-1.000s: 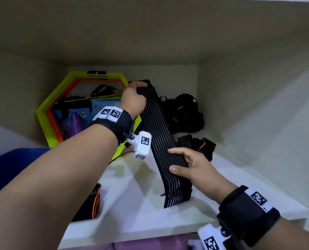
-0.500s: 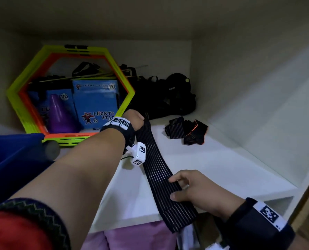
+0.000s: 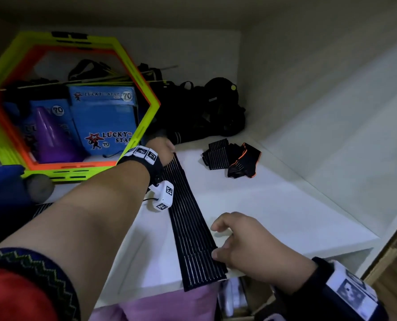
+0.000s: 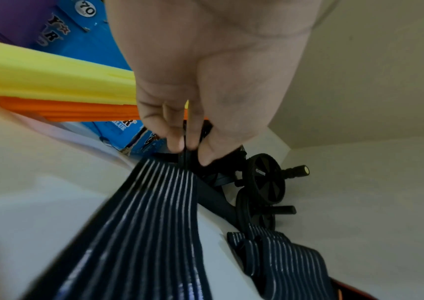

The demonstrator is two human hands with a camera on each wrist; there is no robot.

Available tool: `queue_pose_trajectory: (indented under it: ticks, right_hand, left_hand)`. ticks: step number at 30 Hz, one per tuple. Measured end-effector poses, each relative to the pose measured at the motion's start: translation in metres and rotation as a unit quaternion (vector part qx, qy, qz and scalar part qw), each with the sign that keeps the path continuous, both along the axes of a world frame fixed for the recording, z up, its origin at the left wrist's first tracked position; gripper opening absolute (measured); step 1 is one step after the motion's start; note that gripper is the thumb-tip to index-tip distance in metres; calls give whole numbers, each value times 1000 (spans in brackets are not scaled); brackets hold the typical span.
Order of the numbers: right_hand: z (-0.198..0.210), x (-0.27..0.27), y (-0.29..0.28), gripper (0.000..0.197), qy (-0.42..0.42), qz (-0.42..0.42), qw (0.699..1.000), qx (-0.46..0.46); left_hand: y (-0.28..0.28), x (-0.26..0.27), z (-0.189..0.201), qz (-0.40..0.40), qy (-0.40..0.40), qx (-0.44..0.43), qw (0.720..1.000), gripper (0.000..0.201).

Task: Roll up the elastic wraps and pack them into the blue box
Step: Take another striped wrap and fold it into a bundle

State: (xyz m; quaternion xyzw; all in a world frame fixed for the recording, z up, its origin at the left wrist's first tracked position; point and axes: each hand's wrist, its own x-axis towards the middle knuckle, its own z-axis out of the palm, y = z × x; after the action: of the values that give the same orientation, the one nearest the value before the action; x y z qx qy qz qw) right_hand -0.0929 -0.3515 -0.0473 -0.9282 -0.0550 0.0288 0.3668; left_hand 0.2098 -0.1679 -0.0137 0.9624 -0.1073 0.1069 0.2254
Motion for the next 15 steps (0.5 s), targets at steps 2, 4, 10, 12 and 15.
queue_pose_trajectory:
  ticks: [2,4,10,12,15]
  right_hand:
    - [2,1,-3,31,-13,20,999,-29]
    - [1,4,-6,29,-18,39,998,-55]
    - [-7,15,-12,24,-11,41,998,-44]
    - [-10,16,-12,24,-11,48,998,-48]
    - [-13,17,-10,21,-22,51,997,-59]
  left_hand:
    - [0,-7,-6,-28,42,8,999,20]
    - [0,-19,-3,-49,46,0,998,14]
    - [2,-69,21,-124,47,-21,991,9]
    - [5,-97,24,-150,71,-3,986,8]
    - [15,-151,20,-199,80,69,974,7]
